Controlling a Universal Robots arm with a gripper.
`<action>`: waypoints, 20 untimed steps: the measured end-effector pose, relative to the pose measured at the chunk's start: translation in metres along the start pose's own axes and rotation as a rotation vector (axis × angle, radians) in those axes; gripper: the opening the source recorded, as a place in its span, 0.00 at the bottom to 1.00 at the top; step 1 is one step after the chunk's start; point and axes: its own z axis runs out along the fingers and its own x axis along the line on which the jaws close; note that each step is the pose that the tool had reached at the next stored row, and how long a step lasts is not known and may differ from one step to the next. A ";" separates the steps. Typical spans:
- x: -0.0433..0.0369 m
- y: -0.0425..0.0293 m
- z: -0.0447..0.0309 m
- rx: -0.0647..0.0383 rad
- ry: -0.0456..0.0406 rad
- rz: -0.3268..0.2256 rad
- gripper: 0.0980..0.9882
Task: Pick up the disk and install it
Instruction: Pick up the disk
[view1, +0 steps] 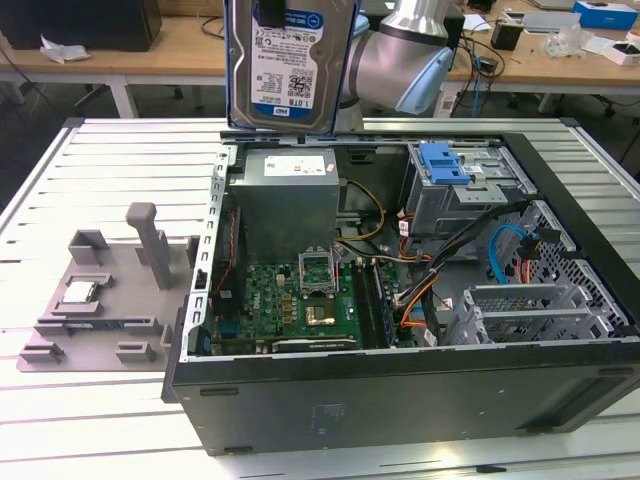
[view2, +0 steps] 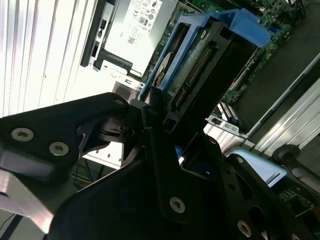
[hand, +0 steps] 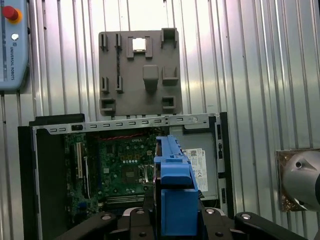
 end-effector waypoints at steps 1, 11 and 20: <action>0.0013 -0.0001 0.0001 0.000 0.0003 0.000 0.30; 0.0168 -0.0014 0.0008 0.000 0.0026 0.000 0.30; 0.0384 -0.0032 0.0013 0.000 0.0055 0.000 0.30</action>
